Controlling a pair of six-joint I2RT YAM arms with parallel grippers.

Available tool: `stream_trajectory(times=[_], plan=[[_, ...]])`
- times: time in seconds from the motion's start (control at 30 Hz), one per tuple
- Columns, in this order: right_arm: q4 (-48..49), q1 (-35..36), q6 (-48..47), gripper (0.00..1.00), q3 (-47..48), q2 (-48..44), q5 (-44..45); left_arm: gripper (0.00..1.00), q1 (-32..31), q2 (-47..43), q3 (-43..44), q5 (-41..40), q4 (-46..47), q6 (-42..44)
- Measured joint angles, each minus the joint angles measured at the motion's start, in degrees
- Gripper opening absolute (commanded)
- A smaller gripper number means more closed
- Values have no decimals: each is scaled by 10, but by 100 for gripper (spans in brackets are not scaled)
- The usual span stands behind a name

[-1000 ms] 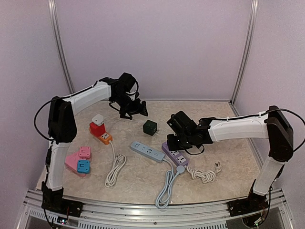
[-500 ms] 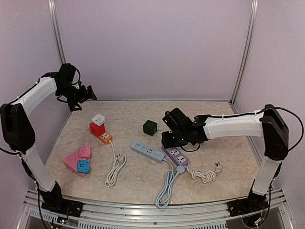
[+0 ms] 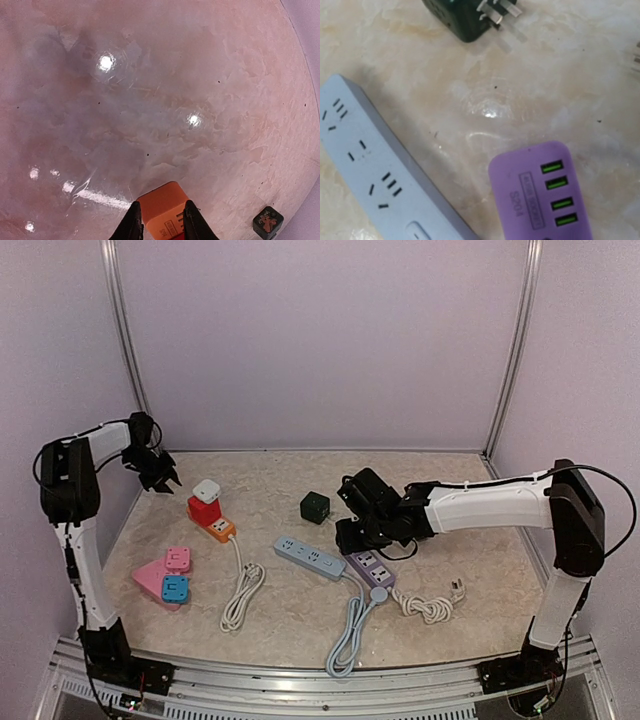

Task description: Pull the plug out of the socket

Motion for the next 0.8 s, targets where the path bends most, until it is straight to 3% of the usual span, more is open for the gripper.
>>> stream_trajectory(times=[0.17,0.43,0.8], plan=[[-4,0,-1,48,-3,-4,0,20,-6,64,30,2,15,-18],[-4,1,-2,48,-19,-16,1,17,-39,84,29,14,29,-35],[-5,1,-3,48,-28,-16,3,15,-99,23,-114,31,110,-76]])
